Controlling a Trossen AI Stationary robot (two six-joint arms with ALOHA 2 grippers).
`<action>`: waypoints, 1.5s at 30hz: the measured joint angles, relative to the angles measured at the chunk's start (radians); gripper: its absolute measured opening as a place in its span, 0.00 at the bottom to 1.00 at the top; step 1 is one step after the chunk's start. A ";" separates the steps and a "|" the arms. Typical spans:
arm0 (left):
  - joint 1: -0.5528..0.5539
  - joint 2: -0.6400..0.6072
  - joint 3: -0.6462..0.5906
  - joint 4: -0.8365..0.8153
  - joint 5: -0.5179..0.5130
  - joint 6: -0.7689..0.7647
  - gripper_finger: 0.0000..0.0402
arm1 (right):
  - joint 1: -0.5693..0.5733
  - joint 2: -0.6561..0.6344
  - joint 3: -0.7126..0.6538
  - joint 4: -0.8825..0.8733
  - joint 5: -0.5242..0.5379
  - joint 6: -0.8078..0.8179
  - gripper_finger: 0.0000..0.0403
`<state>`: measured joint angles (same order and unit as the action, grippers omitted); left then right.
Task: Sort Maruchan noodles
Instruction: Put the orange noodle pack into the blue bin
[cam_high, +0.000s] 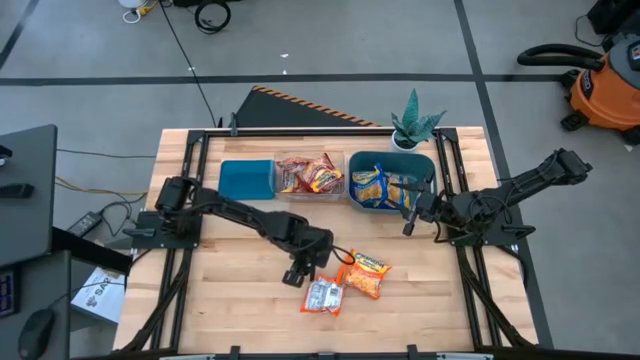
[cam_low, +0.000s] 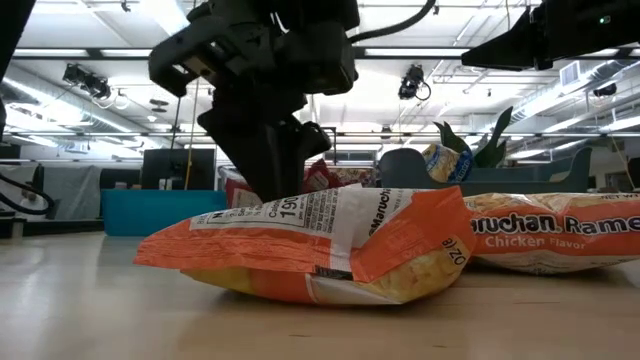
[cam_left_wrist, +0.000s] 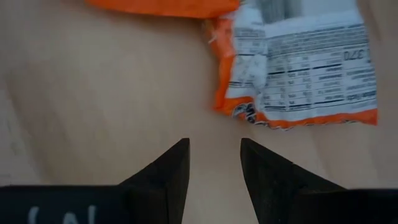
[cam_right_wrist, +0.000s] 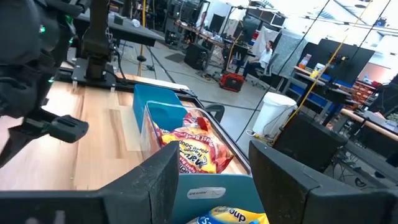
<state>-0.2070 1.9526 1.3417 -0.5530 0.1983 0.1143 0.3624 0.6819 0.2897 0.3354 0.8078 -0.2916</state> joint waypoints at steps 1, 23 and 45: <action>-0.003 0.000 0.000 0.003 0.006 0.001 0.37 | -0.001 0.000 0.000 0.002 0.000 0.001 0.49; -0.162 0.011 -0.016 0.246 -0.254 -0.161 0.37 | -0.012 0.001 0.000 -0.058 -0.128 0.045 0.49; -0.179 0.065 -0.015 0.179 -0.310 -0.321 0.33 | -0.013 0.008 0.000 -0.083 -0.181 -0.014 0.49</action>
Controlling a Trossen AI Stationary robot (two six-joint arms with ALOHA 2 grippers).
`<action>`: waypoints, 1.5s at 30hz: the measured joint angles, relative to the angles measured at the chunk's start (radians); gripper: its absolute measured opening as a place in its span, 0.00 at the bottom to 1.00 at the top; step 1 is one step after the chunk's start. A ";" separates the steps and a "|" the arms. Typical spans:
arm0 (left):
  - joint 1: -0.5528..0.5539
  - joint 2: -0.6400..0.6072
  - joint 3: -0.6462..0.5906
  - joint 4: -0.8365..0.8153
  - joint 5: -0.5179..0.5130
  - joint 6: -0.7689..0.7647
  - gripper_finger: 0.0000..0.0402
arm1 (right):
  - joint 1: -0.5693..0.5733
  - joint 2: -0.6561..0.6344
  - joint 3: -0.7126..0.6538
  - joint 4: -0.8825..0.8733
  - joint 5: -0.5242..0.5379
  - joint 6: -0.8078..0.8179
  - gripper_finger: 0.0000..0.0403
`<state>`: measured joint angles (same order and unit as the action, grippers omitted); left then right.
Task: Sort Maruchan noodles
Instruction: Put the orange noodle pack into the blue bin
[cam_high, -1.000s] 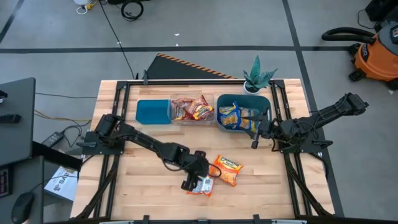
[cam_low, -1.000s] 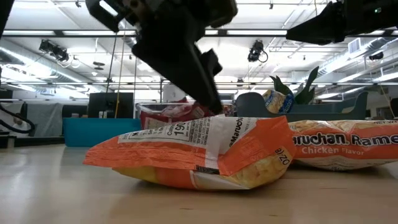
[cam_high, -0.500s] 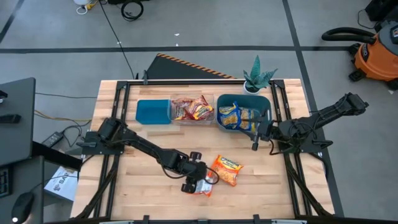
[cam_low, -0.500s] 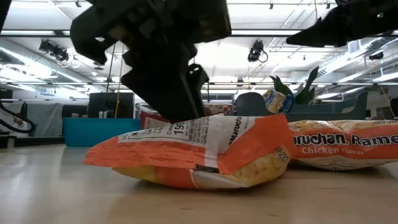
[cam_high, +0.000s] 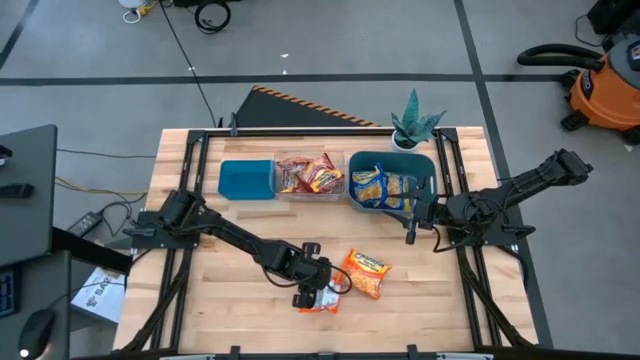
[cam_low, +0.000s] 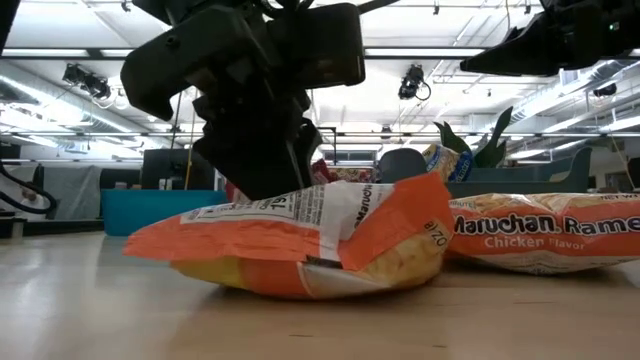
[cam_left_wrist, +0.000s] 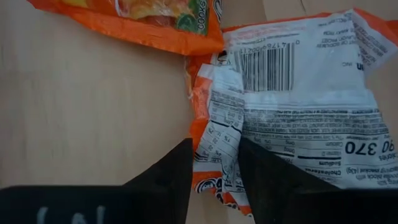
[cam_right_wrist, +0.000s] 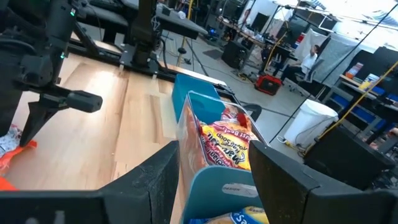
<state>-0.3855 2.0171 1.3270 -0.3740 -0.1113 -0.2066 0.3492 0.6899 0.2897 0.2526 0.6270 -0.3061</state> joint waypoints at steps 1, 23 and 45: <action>0.000 0.000 0.000 0.000 0.004 0.000 0.32 | 0.000 0.000 0.000 0.001 0.000 0.000 0.49; 0.006 -0.073 -0.002 -0.139 0.013 0.021 0.02 | 0.000 0.000 0.000 -0.003 0.000 0.034 0.49; 0.029 -0.316 -0.001 -0.693 -0.613 -0.243 0.03 | 0.000 0.000 0.000 -0.006 0.000 0.034 0.49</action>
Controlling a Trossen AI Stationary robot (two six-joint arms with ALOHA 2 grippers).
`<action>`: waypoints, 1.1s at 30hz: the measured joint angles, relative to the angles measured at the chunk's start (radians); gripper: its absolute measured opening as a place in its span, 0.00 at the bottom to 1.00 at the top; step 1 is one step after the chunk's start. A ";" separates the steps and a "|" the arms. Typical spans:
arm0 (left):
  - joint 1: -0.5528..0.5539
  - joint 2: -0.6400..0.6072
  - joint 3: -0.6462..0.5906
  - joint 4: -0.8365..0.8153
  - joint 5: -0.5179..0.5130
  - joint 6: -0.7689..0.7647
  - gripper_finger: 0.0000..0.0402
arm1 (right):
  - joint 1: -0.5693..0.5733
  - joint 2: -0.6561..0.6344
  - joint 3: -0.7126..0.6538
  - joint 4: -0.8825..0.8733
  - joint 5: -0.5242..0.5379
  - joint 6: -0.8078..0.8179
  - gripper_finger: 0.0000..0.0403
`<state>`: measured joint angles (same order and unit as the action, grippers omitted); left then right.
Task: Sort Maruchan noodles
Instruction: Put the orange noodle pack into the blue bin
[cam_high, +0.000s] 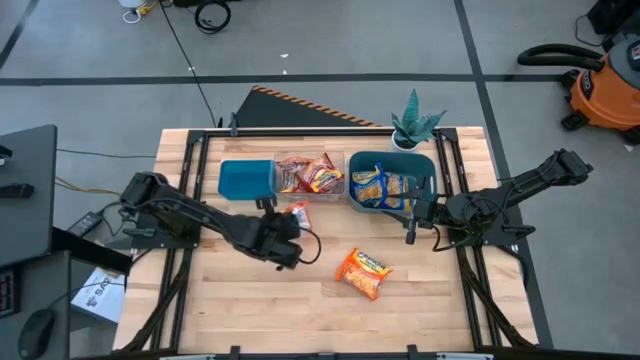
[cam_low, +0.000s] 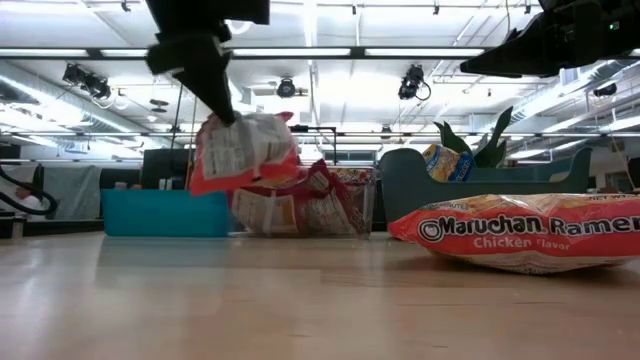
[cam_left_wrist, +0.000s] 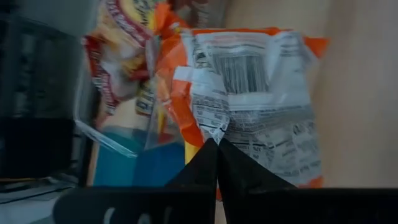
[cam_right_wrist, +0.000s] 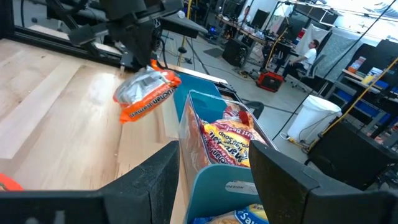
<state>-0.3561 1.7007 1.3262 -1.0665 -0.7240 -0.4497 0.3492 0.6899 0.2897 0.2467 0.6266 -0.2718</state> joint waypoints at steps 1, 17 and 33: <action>0.000 0.006 0.000 0.002 -0.020 -0.011 0.03 | 0.000 0.000 0.000 0.000 0.000 0.000 0.49; -0.052 0.056 0.000 -0.216 -0.305 -0.152 0.02 | 0.000 0.000 0.000 -0.017 0.000 0.008 0.49; 0.089 0.049 0.000 -0.505 -0.332 -0.264 0.02 | 0.000 0.000 0.000 -0.017 0.000 0.011 0.49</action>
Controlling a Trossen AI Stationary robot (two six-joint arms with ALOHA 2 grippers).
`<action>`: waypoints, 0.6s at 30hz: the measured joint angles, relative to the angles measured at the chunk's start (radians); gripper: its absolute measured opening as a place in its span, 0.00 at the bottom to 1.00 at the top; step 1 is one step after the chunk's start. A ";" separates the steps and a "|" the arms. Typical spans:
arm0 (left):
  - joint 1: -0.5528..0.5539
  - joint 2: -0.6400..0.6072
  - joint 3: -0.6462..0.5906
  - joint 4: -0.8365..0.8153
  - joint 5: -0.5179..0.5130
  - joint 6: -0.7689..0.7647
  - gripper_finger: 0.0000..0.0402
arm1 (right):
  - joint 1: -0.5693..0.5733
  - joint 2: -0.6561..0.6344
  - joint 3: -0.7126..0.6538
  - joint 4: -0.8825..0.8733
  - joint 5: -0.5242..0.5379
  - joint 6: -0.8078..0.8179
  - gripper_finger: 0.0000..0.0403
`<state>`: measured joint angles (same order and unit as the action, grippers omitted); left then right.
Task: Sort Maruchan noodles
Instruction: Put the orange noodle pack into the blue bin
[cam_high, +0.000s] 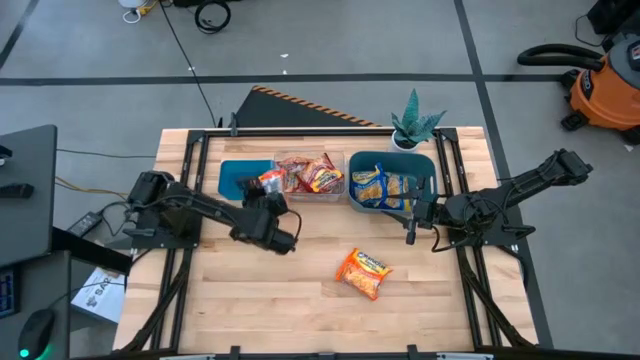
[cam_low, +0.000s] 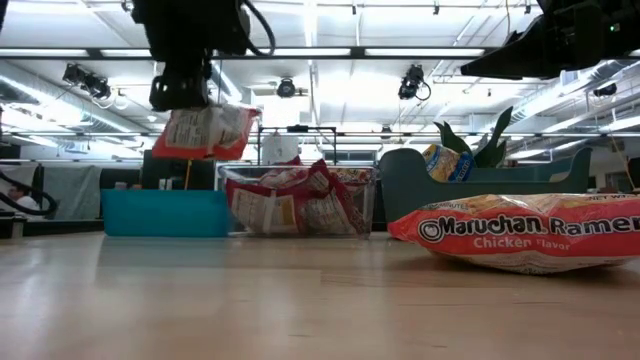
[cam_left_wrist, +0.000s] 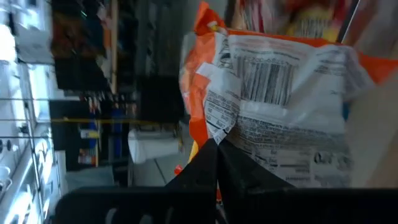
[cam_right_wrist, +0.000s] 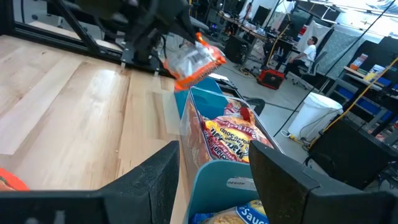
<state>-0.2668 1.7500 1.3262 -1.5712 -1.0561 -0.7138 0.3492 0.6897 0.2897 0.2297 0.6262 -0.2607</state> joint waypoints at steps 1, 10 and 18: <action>0.020 0.000 0.000 0.001 0.019 0.016 0.02 | 0.000 0.000 0.000 0.000 0.000 0.000 0.49; 0.170 -0.060 -0.102 0.002 0.063 0.106 0.02 | 0.000 0.001 0.000 -0.015 0.000 0.017 0.49; 0.215 -0.224 -0.363 0.060 0.048 0.071 0.02 | 0.000 0.004 0.000 -0.021 -0.001 0.023 0.49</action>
<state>-0.0523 1.5265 0.9633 -1.5111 -1.0076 -0.6423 0.3492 0.6937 0.2893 0.2089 0.6254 -0.2382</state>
